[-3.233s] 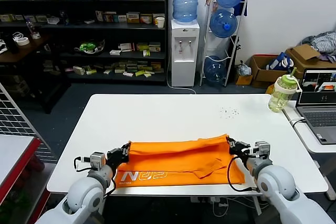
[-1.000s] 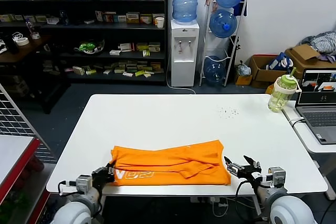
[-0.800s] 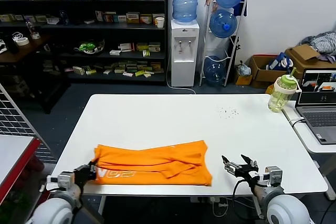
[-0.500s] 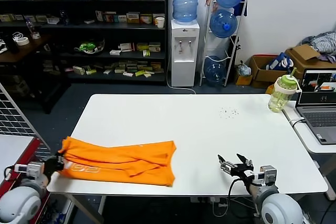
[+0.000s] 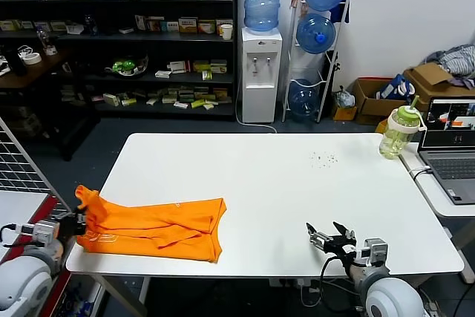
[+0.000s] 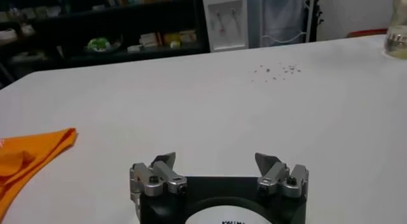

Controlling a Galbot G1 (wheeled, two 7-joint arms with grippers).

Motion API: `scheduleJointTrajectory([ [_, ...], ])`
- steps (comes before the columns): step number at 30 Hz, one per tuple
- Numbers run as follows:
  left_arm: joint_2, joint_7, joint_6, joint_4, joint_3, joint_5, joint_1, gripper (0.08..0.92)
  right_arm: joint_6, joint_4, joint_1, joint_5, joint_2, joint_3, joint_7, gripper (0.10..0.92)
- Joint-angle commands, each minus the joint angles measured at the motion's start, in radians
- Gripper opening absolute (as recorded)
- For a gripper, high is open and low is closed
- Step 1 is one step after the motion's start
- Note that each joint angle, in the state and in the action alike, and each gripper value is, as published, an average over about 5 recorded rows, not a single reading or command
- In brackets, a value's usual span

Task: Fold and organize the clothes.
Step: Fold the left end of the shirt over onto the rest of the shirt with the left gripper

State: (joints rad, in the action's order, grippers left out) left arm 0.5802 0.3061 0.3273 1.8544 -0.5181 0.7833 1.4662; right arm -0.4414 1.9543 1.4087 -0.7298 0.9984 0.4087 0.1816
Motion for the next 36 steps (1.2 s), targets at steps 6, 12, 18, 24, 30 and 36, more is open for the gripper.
scheduleJointTrajectory([
  [6, 0.232, 0.168, 0.149, 0.321, 0.301, 0.246, -0.206, 0.125, -0.015, 0.001, 0.043, 0.024, 0.034, 0.021, 0.022, 0.823],
  [12, 0.288, 0.202, 0.163, 0.302, 0.381, 0.218, -0.265, 0.125, -0.019, -0.001, 0.042, 0.031, 0.045, 0.016, 0.026, 0.823],
  [18, 0.348, 0.21, 0.158, 0.236, 0.426, 0.152, -0.291, 0.125, -0.021, -0.005, 0.036, 0.03, 0.044, 0.01, 0.027, 0.823],
  [24, 0.375, 0.216, 0.159, 0.206, 0.438, 0.136, -0.295, 0.125, -0.022, -0.012, 0.03, 0.025, 0.037, 0.007, 0.026, 0.823],
  [30, 0.379, 0.242, 0.16, 0.252, 0.435, 0.214, -0.283, 0.216, -0.022, -0.032, 0.012, 0.021, 0.035, -0.001, 0.026, 0.823],
  [36, 0.407, 0.266, 0.163, 0.313, 0.434, 0.26, -0.266, 0.389, -0.025, -0.04, -0.004, 0.021, 0.041, -0.016, 0.03, 0.823],
])
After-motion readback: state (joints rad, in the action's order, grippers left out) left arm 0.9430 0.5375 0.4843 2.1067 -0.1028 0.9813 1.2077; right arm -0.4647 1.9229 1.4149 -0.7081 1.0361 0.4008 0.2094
